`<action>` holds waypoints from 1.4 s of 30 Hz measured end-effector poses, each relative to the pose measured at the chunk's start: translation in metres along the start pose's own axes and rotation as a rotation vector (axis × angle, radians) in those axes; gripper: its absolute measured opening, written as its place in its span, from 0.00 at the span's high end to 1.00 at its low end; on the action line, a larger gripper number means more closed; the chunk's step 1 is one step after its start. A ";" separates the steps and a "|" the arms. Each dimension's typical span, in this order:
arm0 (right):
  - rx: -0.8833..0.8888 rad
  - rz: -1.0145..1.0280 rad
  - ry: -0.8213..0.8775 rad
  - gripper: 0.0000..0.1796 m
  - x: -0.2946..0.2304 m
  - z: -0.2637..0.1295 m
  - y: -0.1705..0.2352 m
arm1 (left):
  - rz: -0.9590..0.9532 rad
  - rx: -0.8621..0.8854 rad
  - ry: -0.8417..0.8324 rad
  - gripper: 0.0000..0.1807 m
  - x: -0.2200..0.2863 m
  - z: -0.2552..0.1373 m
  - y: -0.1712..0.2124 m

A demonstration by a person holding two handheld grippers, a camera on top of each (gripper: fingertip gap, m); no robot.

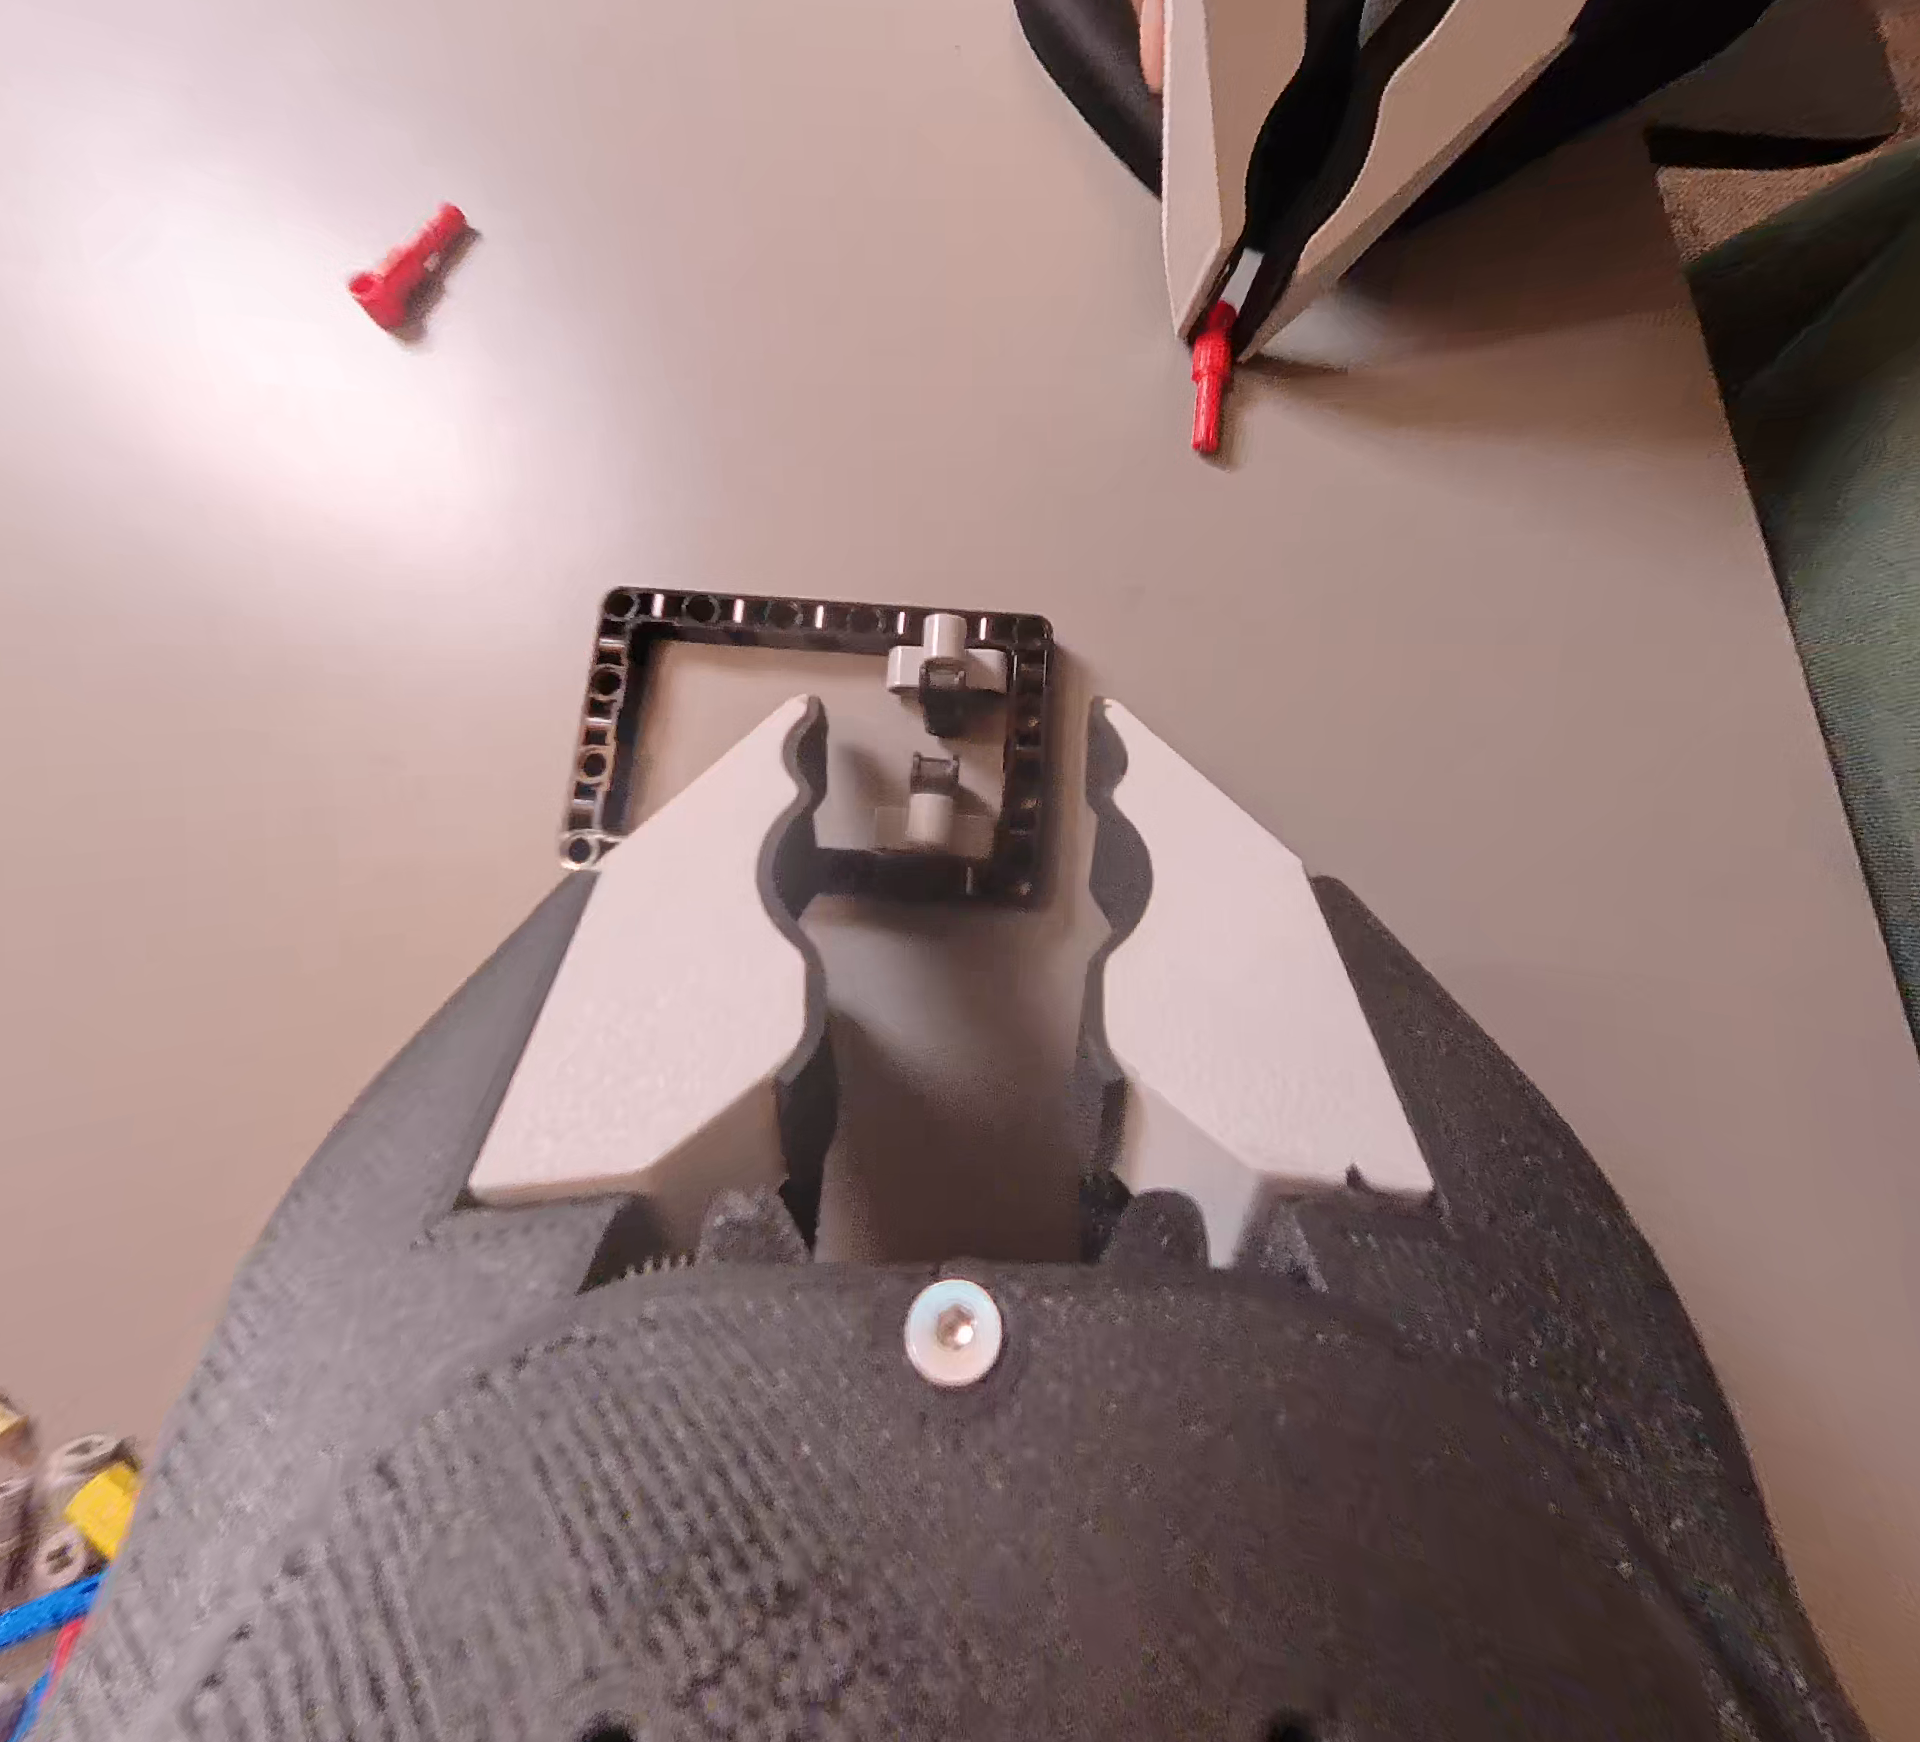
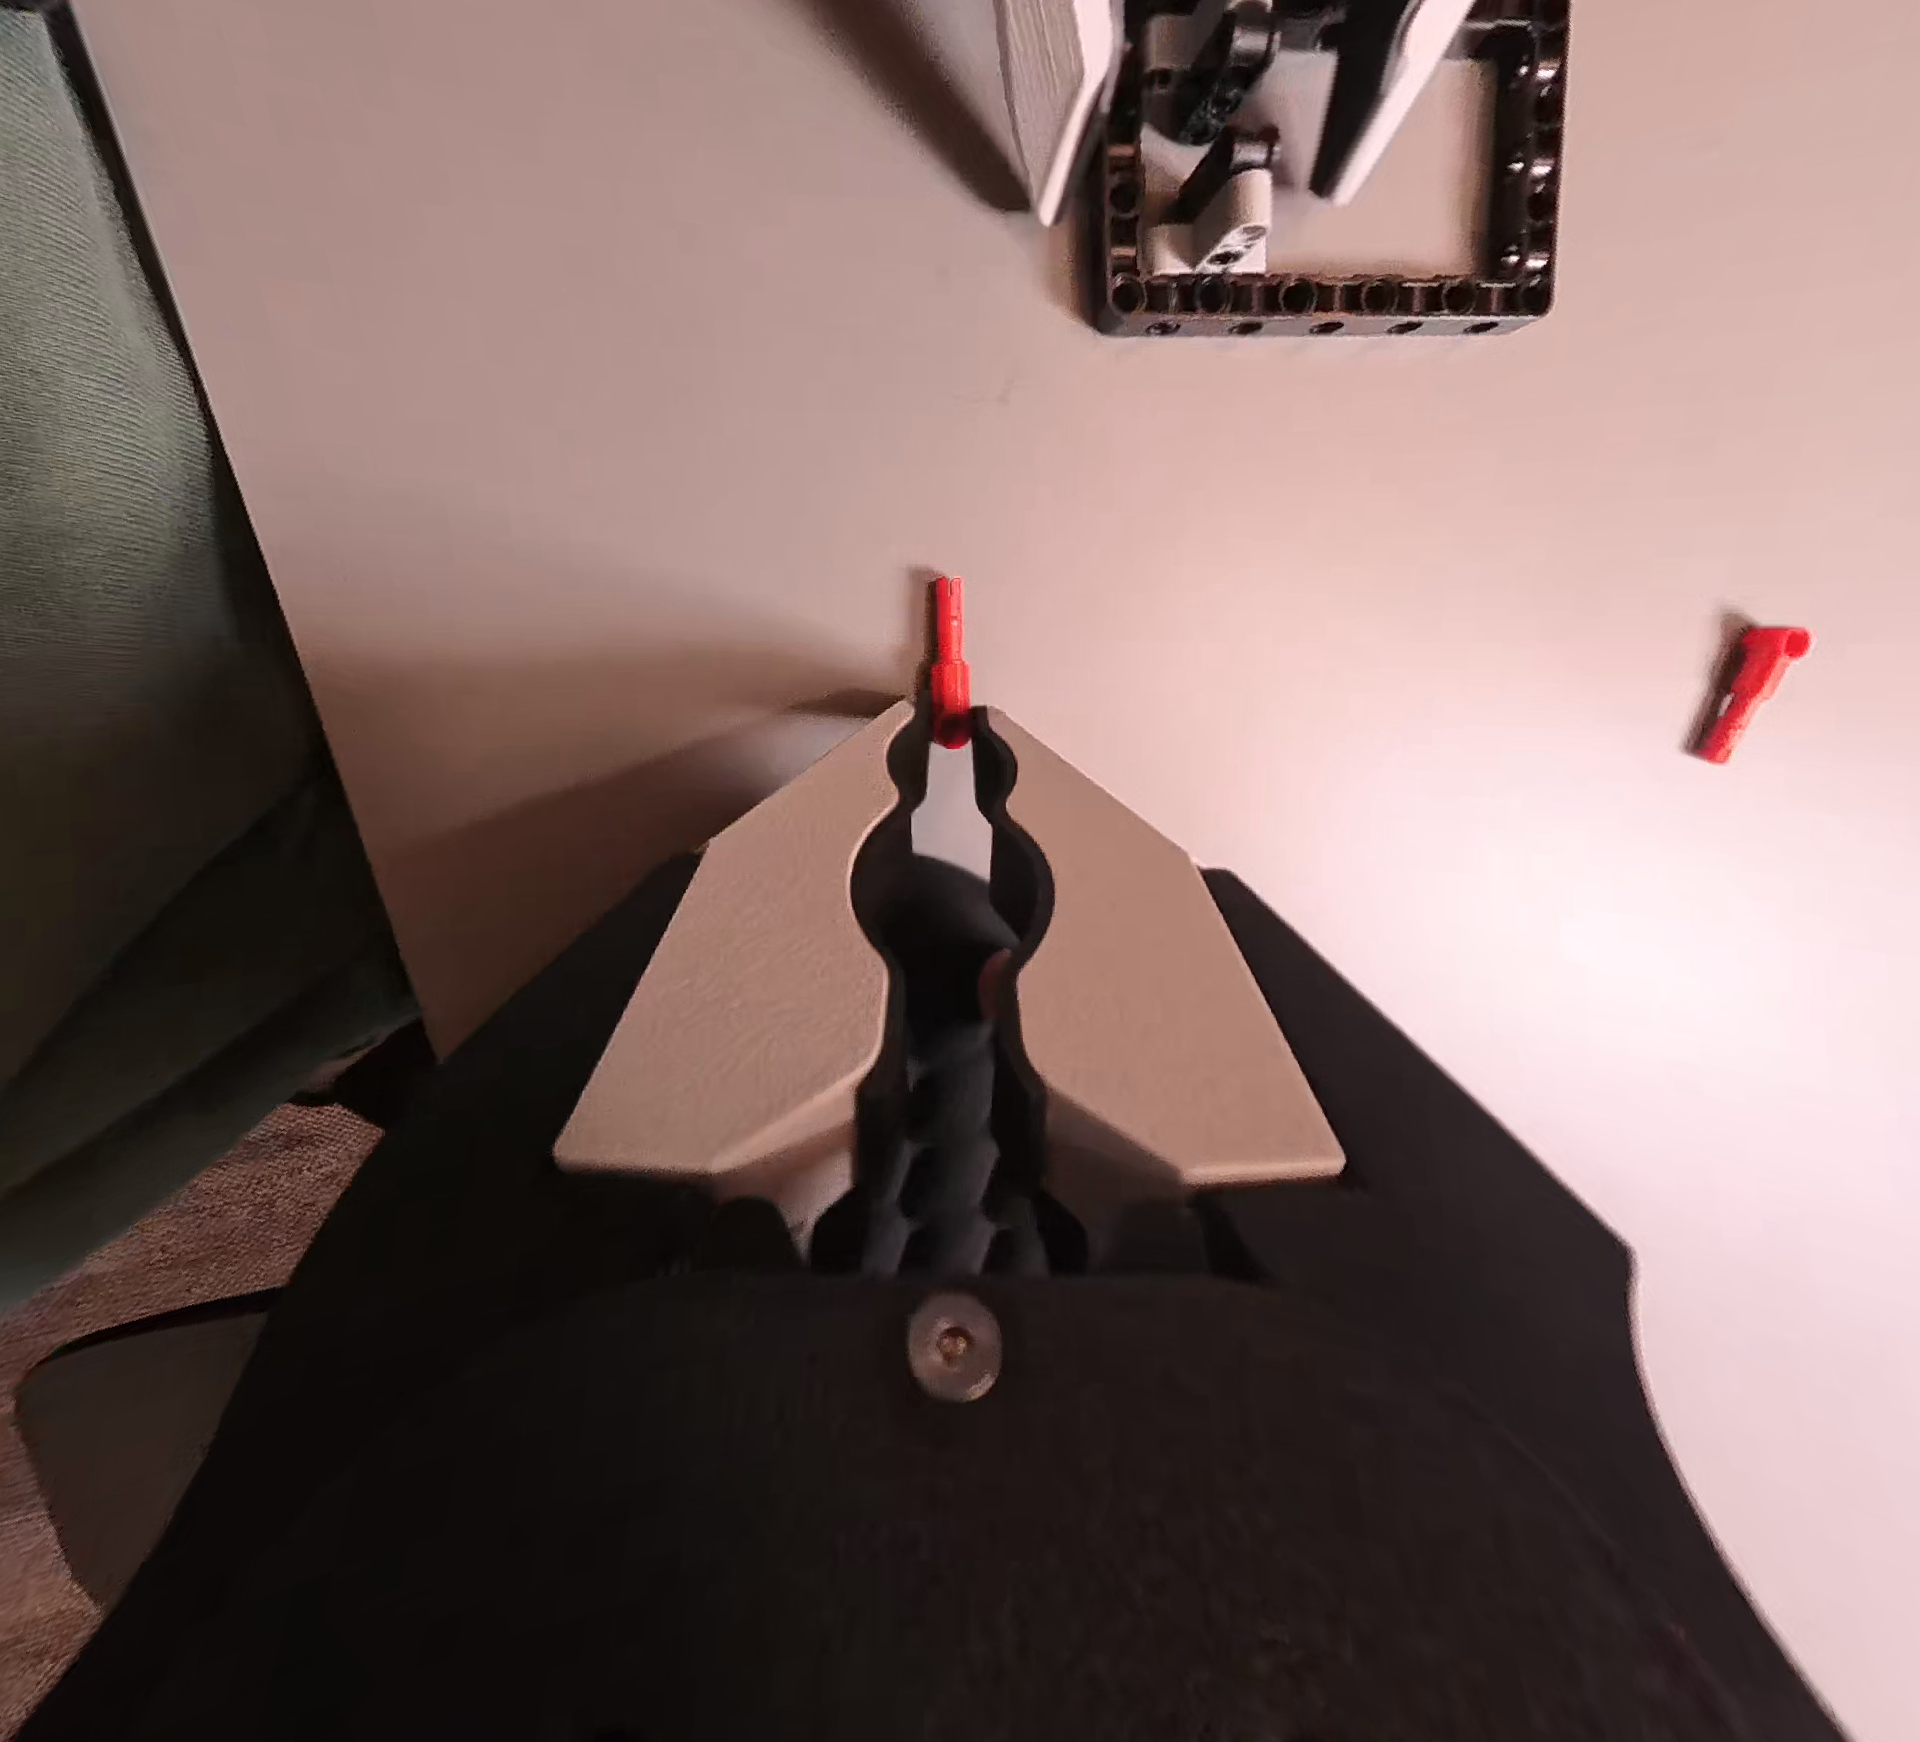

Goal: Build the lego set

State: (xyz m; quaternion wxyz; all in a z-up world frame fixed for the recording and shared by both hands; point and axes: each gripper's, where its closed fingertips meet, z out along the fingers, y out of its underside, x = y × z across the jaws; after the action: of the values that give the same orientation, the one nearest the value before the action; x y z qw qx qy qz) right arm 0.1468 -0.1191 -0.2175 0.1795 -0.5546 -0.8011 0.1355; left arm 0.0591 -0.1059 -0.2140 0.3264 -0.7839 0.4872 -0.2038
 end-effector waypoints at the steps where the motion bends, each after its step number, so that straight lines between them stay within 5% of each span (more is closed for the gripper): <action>1: 0.025 0.003 -0.010 0.97 0.001 0.000 -0.003 | 0.004 0.018 -0.002 0.72 -0.001 -0.004 -0.003; 8: 0.330 0.126 -0.053 0.97 0.015 -0.026 -0.053 | 0.079 0.289 0.084 0.86 0.030 -0.036 -0.055; 18: 0.393 0.110 -0.100 0.97 0.011 -0.039 -0.075 | 0.137 0.305 0.091 0.96 0.043 -0.036 -0.064; 27: 0.880 -0.032 0.190 0.88 0.026 -0.091 -0.099 | -0.352 0.622 0.463 0.99 0.034 -0.073 -0.096; 42: 0.899 -0.153 0.281 0.97 0.028 -0.089 -0.105 | -0.574 0.700 0.707 0.99 0.036 -0.076 -0.101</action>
State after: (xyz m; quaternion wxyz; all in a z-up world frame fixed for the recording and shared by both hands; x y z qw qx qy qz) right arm 0.0886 -0.1283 -0.0896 0.5179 -0.3745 -0.6695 0.3786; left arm 0.0899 -0.1302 -0.0887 0.3155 -0.6142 0.2378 -0.6831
